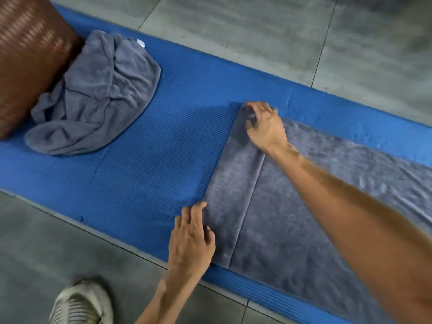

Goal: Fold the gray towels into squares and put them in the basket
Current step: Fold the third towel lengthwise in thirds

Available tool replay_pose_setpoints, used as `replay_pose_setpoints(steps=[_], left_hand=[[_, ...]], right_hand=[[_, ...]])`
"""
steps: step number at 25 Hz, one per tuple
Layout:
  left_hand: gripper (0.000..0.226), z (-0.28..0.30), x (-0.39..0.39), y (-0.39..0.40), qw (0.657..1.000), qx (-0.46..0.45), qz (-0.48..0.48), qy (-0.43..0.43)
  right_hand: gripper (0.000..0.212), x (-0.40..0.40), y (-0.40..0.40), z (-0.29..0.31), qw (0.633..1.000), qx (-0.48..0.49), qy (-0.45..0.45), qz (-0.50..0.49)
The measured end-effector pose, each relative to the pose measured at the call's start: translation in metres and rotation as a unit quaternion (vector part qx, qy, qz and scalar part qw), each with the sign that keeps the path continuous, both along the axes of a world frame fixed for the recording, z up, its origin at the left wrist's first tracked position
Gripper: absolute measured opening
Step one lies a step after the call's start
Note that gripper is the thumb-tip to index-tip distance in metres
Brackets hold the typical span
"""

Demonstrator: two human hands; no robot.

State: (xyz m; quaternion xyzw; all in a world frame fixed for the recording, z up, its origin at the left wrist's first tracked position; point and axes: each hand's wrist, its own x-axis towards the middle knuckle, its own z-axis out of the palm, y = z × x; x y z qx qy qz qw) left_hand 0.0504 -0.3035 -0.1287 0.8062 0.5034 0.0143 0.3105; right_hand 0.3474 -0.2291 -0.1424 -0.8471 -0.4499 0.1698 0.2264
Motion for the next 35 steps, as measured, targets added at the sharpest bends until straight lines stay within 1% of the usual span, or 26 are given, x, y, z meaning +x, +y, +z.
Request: replay_pose_setpoints(steps=[1,3,4,5,8,9,10,12,13,14,15,16,17,18,21,22,24,27,28,29,31,33,34,35], left_hand=[[0.054,-0.002,0.0,-0.004,1.0,0.015,-0.003,-0.004],[0.051,-0.005,0.001,-0.005,1.0,0.01,0.011,-0.011],[0.05,-0.005,0.002,-0.004,1.0,0.001,0.018,-0.011],[0.049,-0.005,0.003,-0.002,1.0,-0.007,0.025,-0.013],[0.043,-0.003,0.005,0.007,0.999,-0.021,0.039,-0.013],[0.039,-0.001,0.006,0.01,0.999,-0.026,0.044,-0.005],[0.035,0.0,0.006,0.012,0.998,-0.036,0.055,0.002],[0.029,0.005,0.009,0.016,0.994,-0.071,0.077,0.012],[0.028,0.006,0.011,0.017,0.994,-0.082,0.075,0.017],[0.028,0.006,0.011,0.017,0.994,-0.085,0.067,0.023],[0.027,0.007,0.011,0.017,0.994,-0.085,0.057,0.031],[0.027,0.008,0.01,0.016,0.995,-0.084,0.047,0.037],[0.026,0.009,0.01,0.015,0.995,-0.083,0.041,0.038],[0.026,0.01,0.009,0.013,0.995,-0.082,0.038,0.033],[0.022,0.015,0.009,0.009,0.996,-0.074,0.035,0.025],[0.022,0.016,0.009,0.007,0.997,-0.068,0.035,0.022],[0.021,0.016,0.009,0.004,0.998,-0.058,0.028,0.019],[0.018,0.014,0.007,0.001,0.998,-0.053,0.023,0.025],[0.022,0.015,0.008,0.0,0.998,-0.051,0.027,0.023],[0.029,0.015,0.007,0.0,0.998,-0.047,0.036,0.021],[0.038,0.017,0.006,0.0,0.998,-0.034,0.041,0.02],[0.032,0.024,0.007,-0.001,1.0,-0.009,0.02,0.008],[0.024,0.03,0.008,-0.004,1.0,0.004,0.009,-0.009],[0.016,0.036,0.009,-0.007,0.999,0.016,-0.003,-0.029]], right_hand=[[0.055,-0.003,-0.011,-0.008,0.999,-0.006,-0.052,0.011],[0.055,-0.004,-0.027,-0.021,0.988,-0.092,-0.103,0.066],[0.056,-0.001,-0.029,-0.023,0.98,-0.135,-0.113,0.094],[0.056,0.006,-0.027,-0.021,0.975,-0.158,-0.109,0.112],[0.059,0.027,-0.01,-0.009,0.967,-0.207,-0.082,0.125],[0.059,0.031,-0.005,-0.003,0.966,-0.212,-0.092,0.117],[0.057,0.029,-0.001,0.002,0.965,-0.2,-0.131,0.106],[0.043,0.01,0.002,0.011,0.957,-0.131,-0.249,0.065],[0.037,-0.004,0.004,0.015,0.961,-0.1,-0.252,0.051],[0.037,-0.019,0.007,0.02,0.974,-0.095,-0.203,0.041],[0.043,-0.033,0.011,0.023,0.984,-0.118,-0.134,0.023],[0.048,-0.045,0.014,0.025,0.983,-0.161,-0.084,0.005],[0.05,-0.053,0.018,0.023,0.979,-0.189,-0.074,-0.01],[0.047,-0.057,0.023,0.023,0.977,-0.199,-0.078,-0.026],[0.02,-0.06,0.028,0.022,0.98,-0.175,-0.065,-0.074],[0.018,-0.06,0.028,0.023,0.981,-0.163,-0.062,-0.083],[0.022,-0.059,0.022,0.025,0.982,-0.152,-0.063,-0.094],[0.025,-0.059,0.015,0.026,0.979,-0.168,-0.085,-0.084],[0.024,-0.059,0.013,0.027,0.979,-0.165,-0.074,-0.088],[0.023,-0.058,0.013,0.027,0.982,-0.15,-0.048,-0.103],[0.026,-0.053,0.009,0.03,0.981,-0.105,0.046,-0.16],[0.021,-0.045,-0.002,0.033,0.96,-0.027,0.17,-0.223],[0.024,-0.041,-0.01,0.034,0.941,0.03,0.222,-0.255],[0.034,-0.037,-0.018,0.034,0.92,0.086,0.264,-0.278]])
